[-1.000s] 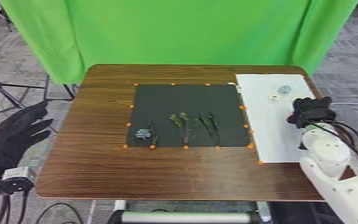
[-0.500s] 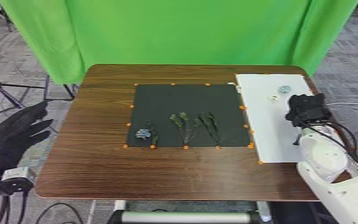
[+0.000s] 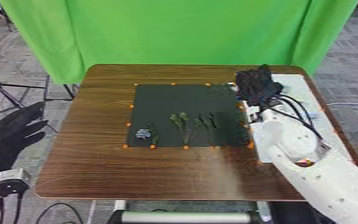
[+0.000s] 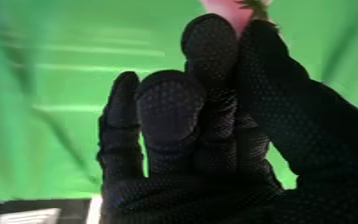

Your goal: Arrange flowers

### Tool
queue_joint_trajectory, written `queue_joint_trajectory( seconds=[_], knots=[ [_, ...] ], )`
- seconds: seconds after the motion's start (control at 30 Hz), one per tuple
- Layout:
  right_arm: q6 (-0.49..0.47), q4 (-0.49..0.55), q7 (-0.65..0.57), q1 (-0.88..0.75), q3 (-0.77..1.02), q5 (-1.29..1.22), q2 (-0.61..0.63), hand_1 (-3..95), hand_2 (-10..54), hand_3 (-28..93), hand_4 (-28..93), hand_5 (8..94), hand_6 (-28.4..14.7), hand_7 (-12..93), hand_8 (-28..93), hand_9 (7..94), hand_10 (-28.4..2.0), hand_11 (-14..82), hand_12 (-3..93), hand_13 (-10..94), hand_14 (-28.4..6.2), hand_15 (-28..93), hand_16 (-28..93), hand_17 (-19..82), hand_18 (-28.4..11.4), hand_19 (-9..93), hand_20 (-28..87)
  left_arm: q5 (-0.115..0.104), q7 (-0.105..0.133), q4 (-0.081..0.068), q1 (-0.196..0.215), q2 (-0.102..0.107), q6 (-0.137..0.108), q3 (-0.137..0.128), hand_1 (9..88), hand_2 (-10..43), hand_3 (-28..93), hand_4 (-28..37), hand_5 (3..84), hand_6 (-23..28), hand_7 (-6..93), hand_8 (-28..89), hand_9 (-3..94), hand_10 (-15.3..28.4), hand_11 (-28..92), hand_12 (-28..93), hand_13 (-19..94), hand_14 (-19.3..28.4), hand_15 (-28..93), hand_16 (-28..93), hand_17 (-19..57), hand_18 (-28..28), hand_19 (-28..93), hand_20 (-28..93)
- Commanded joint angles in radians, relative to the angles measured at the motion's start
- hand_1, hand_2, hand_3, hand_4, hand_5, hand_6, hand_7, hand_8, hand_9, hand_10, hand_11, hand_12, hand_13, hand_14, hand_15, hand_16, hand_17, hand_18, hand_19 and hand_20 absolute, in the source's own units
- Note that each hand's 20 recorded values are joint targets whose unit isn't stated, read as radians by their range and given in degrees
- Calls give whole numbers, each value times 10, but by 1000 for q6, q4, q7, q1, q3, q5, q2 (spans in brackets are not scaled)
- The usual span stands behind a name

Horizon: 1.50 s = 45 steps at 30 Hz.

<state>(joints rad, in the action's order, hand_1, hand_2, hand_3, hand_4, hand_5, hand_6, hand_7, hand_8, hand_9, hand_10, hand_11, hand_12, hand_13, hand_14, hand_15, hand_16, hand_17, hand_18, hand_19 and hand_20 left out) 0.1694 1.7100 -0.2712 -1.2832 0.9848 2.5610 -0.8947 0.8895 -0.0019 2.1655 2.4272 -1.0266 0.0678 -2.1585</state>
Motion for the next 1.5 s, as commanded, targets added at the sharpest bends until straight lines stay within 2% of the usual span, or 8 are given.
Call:
queue_joint_trajectory(
  seconds=[0.03, 0.13, 0.2, 0.33, 0.6, 0.67, 1.2, 1.5],
  knots=[
    [-23, -4, 75, 193, -184, -14, -181, 474, -95, 829, -283, 667, 38, 534, 18, 863, -42, 240, 507, 744, -37, 702, 288, 189, -163, 678, 446, -4, -6, -3, 15, -10, -29, 14, 231, -47, 706, -283, 227, 11, 217, -104, 180, 87, 148, 189, 151, 118, 225, 36, -93, 192, 396, 66],
    [-49, -55, 94, 226, -241, 17, -248, 473, -95, 831, -283, 667, 39, 533, 19, 864, -41, 238, 508, 743, -37, 706, 288, 189, -163, 678, 446, -2, -6, -2, 19, -14, -33, 22, 231, -47, 706, -283, 227, 10, 218, -104, 179, 87, 148, 188, 151, 118, 224, 36, -93, 192, 396, 66],
    [-59, -88, 93, 236, -268, 37, -287, 472, -95, 832, -283, 668, 40, 533, 20, 865, -41, 236, 509, 742, -38, 707, 288, 187, -161, 677, 446, 0, -9, -6, 9, -5, -36, 29, 230, -47, 708, -283, 227, 11, 217, -104, 180, 87, 148, 188, 151, 117, 224, 36, -93, 192, 396, 66],
    [-87, -160, 102, 233, -287, 84, -365, 470, -95, 835, -283, 668, 41, 534, 21, 866, -40, 232, 514, 741, -39, 709, 287, 185, -160, 674, 446, 1, 2, -8, 6, -1, -49, 36, 230, -47, 707, -283, 226, 10, 218, -103, 179, 87, 149, 188, 151, 117, 224, 36, -93, 192, 396, 67],
    [-131, -253, 98, 219, -313, 168, -451, 467, -95, 840, -283, 667, 41, 533, 22, 868, -40, 225, 519, 739, -39, 712, 285, 184, -159, 671, 447, 0, -3, -9, -2, 12, -56, 43, 230, -47, 708, -283, 225, 10, 218, -104, 178, 87, 148, 189, 150, 117, 223, 37, -93, 192, 396, 68],
    [-132, -271, 83, 214, -321, 209, -466, 466, -95, 843, -283, 667, 41, 533, 22, 868, -39, 223, 520, 739, -39, 712, 285, 184, -160, 671, 447, 8, -2, -11, -7, 16, -61, 49, 231, -47, 707, -283, 223, 10, 218, -104, 177, 86, 148, 189, 150, 117, 224, 37, -93, 192, 397, 68],
    [-160, -367, -47, 197, -357, 317, -563, 457, -95, 858, -282, 672, 36, 527, 26, 871, -44, 219, 520, 736, -46, 721, 284, 183, -165, 677, 454, 3, -22, -24, -39, 45, -41, 66, 232, -46, 706, -283, 212, 8, 218, -103, 169, 84, 144, 195, 149, 114, 217, 40, -92, 191, 394, 68],
    [-132, -419, -75, 192, -350, 357, -588, 460, -95, 852, -282, 676, 34, 521, 33, 871, -45, 223, 515, 737, -47, 724, 283, 185, -167, 680, 455, 2, -29, -30, -54, 57, -35, 75, 231, -46, 707, -283, 213, 9, 218, -103, 169, 84, 144, 196, 149, 114, 215, 41, -92, 191, 394, 68]
  ],
)
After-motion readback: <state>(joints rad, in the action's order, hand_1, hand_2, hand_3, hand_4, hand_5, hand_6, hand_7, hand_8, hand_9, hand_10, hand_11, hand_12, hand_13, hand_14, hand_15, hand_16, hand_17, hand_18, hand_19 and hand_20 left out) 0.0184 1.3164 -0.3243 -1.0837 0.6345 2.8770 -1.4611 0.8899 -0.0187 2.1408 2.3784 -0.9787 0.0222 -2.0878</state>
